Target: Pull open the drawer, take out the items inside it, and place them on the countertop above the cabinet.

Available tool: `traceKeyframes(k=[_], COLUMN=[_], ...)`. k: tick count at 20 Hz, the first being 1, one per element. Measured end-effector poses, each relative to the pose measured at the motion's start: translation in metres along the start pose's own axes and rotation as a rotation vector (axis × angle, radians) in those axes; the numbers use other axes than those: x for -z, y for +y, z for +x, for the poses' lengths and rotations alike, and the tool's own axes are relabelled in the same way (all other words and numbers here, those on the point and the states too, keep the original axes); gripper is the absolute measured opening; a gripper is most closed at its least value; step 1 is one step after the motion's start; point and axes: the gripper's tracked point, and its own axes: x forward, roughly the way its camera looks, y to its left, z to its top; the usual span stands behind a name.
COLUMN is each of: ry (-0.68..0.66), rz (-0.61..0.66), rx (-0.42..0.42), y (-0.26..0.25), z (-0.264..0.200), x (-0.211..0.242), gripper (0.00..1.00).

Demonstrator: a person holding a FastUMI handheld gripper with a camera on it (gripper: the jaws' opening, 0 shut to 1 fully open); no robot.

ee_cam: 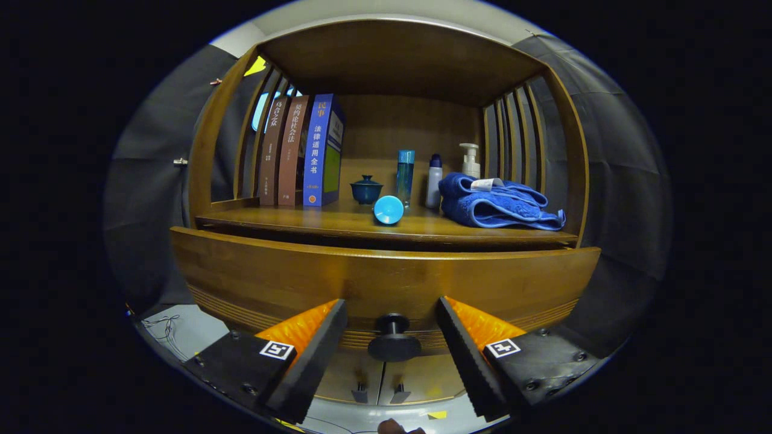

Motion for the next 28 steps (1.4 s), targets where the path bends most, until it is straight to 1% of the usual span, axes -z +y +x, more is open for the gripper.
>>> traceKeyframes(k=[6,8,10,13,15,18,23,28], ry=[0.015,0.006,0.004,0.009,-0.014,-0.084,-0.206,-0.255], rz=[-0.001,0.004,-0.019,0.010,0.021,0.010,0.006,0.018], rx=[-0.001,-0.001,-0.004,-0.018,-0.016,-0.023,-0.044,-0.082], y=[0.002,0.003,0.002,0.002,-0.002,-0.003,0.001,0.008], z=[0.026,0.026,0.026,0.023,0.018,-0.003,-0.061,-0.129], x=[0.000,-0.003,-0.001,-0.012,-0.035,-0.087,-0.176,-0.240], gripper=[1.00,1.00,1.00,1.00,1.00,1.00,0.99,0.99])
